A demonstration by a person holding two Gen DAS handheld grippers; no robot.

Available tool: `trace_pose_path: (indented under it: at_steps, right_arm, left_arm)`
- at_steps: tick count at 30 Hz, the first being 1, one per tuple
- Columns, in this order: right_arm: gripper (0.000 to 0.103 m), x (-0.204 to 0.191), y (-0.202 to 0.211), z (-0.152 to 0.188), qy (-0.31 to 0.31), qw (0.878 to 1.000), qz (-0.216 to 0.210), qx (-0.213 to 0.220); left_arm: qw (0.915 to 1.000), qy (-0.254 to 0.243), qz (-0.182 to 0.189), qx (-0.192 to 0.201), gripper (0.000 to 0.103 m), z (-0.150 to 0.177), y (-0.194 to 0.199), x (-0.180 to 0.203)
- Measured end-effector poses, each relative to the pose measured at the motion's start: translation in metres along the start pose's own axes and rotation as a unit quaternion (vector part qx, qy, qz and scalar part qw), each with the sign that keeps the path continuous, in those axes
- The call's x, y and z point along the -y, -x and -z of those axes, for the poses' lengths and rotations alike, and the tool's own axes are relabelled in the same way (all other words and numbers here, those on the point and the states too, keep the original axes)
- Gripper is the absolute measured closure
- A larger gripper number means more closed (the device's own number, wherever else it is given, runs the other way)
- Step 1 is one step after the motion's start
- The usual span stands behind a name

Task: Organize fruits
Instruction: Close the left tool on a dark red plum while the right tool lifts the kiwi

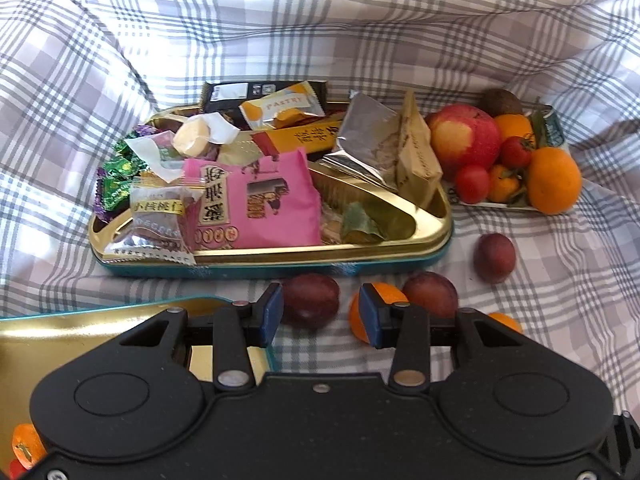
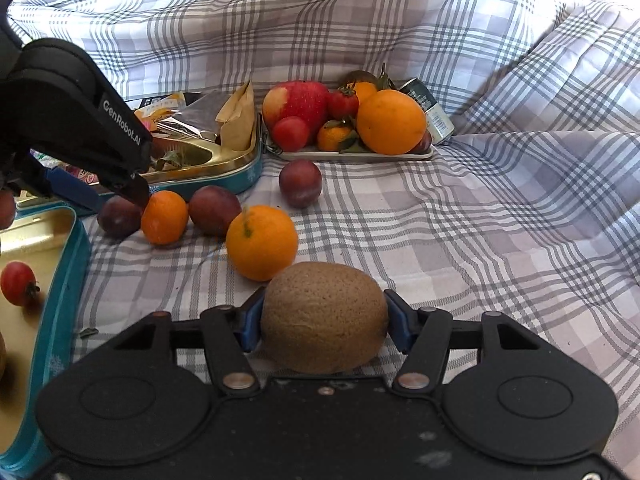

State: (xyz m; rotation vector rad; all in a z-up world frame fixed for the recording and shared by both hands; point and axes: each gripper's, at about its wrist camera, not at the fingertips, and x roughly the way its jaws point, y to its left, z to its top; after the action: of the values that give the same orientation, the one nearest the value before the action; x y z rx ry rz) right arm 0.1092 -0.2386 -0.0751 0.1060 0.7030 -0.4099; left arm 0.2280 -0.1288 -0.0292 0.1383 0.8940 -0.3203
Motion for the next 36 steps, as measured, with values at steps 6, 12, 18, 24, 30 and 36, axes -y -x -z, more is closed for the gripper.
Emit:
trace_pose_path:
  at_steps: [6, 12, 18, 24, 30, 36]
  right_arm:
    - [0.04, 0.0, 0.002, 0.001, -0.004, 1.0, 0.0, 0.003]
    - [0.04, -0.002, 0.002, 0.001, -0.001, 1.0, 0.004, 0.005]
    - [0.04, -0.002, 0.001, 0.001, 0.001, 1.0, 0.005, 0.006]
    - [0.04, -0.002, 0.001, 0.001, 0.0, 1.0, 0.005, 0.006]
    - [0.04, -0.002, 0.001, 0.001, -0.002, 1.0, 0.005, 0.006]
    - [0.04, 0.0, 0.0, 0.001, -0.006, 1.0, 0.004, 0.005]
  left_arm:
    - [0.9999, -0.002, -0.01, -0.003, 0.053, -0.002, -0.005, -0.006]
    - [0.9998, -0.009, -0.003, -0.015, 0.05, -0.002, -0.017, -0.007]
    - [0.9994, -0.027, -0.015, -0.016, 0.049, -0.002, -0.025, -0.004]
    - [0.9989, -0.036, -0.016, -0.024, 0.051, -0.002, -0.033, -0.002]
    - [0.9987, -0.034, -0.014, -0.036, 0.051, -0.005, -0.039, -0.002]
    - [0.9992, -0.015, 0.0, -0.037, 0.053, -0.006, -0.037, -0.005]
